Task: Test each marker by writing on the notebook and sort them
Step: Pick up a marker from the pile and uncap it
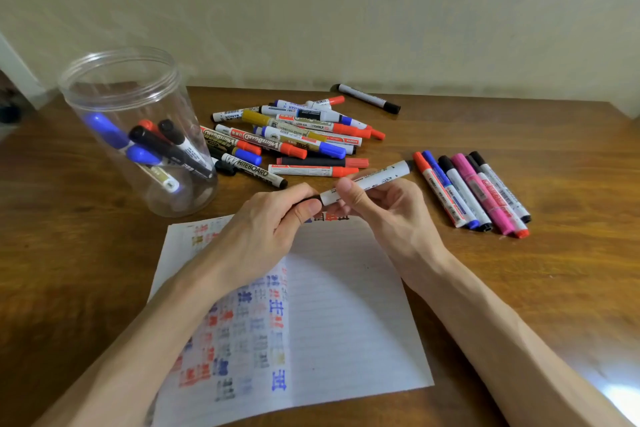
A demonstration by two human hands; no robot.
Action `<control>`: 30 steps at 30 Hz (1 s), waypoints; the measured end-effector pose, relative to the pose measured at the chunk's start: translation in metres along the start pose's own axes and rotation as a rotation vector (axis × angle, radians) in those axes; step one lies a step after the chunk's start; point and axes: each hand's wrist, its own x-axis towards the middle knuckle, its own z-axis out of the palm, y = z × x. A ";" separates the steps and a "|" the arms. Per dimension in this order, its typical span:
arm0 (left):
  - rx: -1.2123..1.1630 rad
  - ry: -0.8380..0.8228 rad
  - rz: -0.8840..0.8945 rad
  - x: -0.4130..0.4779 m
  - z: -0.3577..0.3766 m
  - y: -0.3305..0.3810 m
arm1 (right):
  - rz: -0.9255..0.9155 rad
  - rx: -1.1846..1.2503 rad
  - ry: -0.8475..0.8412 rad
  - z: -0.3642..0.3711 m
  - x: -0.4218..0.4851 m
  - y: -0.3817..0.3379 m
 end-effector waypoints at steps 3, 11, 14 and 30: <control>0.103 0.034 -0.009 0.000 0.002 0.001 | 0.030 0.020 -0.026 -0.003 0.001 -0.002; 0.492 -0.006 -0.176 0.001 0.006 0.025 | 0.056 0.043 0.054 0.002 0.002 -0.001; 0.543 0.043 -0.247 0.012 0.013 0.032 | 0.074 0.030 0.094 0.002 0.002 -0.001; 0.343 0.244 0.023 0.000 0.020 -0.004 | 0.020 -0.061 0.138 0.017 0.005 -0.001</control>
